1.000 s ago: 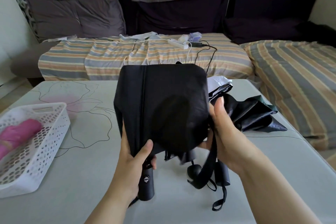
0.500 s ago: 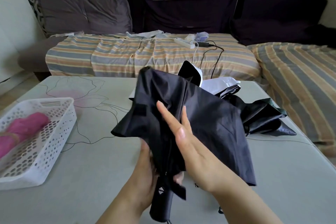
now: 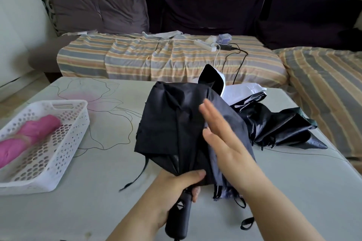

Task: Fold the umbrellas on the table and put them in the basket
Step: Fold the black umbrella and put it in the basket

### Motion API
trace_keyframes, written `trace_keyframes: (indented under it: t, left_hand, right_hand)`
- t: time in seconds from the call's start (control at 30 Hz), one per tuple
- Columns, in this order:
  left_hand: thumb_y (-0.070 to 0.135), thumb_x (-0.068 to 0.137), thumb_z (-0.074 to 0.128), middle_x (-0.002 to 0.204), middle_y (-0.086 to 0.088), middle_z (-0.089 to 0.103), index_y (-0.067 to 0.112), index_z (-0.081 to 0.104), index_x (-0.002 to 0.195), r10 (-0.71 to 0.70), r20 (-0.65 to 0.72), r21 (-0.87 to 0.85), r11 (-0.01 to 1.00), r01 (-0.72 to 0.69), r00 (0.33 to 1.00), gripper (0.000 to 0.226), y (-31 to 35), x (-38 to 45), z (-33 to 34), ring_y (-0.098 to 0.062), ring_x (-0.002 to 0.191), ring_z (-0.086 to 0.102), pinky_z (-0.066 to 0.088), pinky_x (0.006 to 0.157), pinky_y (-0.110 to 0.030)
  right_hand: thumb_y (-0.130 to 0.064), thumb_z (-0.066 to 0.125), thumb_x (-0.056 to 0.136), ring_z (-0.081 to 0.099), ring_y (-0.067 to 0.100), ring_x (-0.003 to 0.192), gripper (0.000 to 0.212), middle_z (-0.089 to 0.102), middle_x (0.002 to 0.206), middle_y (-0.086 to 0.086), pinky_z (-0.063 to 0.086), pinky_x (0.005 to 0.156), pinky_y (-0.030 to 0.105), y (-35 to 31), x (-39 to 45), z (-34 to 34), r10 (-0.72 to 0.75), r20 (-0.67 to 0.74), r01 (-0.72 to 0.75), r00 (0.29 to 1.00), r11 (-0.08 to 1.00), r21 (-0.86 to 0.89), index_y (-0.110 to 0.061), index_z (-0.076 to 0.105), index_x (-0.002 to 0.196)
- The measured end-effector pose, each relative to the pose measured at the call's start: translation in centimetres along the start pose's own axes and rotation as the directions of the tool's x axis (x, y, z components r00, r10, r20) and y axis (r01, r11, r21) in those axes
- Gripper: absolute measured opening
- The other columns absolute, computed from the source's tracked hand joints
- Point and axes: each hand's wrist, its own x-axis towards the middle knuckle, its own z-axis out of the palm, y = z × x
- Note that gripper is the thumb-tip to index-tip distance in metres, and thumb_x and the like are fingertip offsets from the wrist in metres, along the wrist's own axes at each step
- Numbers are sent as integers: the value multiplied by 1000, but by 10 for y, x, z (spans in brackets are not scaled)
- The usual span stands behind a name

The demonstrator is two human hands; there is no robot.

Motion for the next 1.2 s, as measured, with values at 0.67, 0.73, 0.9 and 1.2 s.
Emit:
trace_keyframes:
  t: [0.67,0.73,0.9,1.2]
  left_hand:
    - [13,84,57,72,10,56,25,51,87,81,-210,477,879,29,974,14,-6,5,11,-2,54,58,55,60,-25]
    - [8,87,58,80,20,51,30,48,93,93,-172,579,815,24,981,25,-7,3,14,11,60,56,48,60,-9]
    - [25,88,61,79,13,56,38,41,93,104,-260,638,764,91,960,24,-6,-4,13,-8,70,61,43,56,-13]
    - [11,83,66,70,5,65,44,46,118,148,-360,425,905,20,921,52,-2,0,-21,-15,51,58,48,54,-29]
  right_hand:
    - [-45,66,78,22,6,120,78,21,125,-21,23,103,15,-21,-15,29,-69,-49,17,996,729,-684,-40,25,144]
    - [-44,59,83,20,12,120,76,19,131,-16,23,99,19,-14,-12,38,-49,-114,-52,992,668,-742,-37,19,147]
    - [-4,53,79,56,19,100,51,60,114,-4,44,79,24,-10,0,18,-64,-239,-117,969,733,-671,-22,57,127]
    - [17,39,77,48,8,49,60,66,65,-1,36,43,10,-19,-4,-39,151,-558,-274,816,951,-143,-22,59,116]
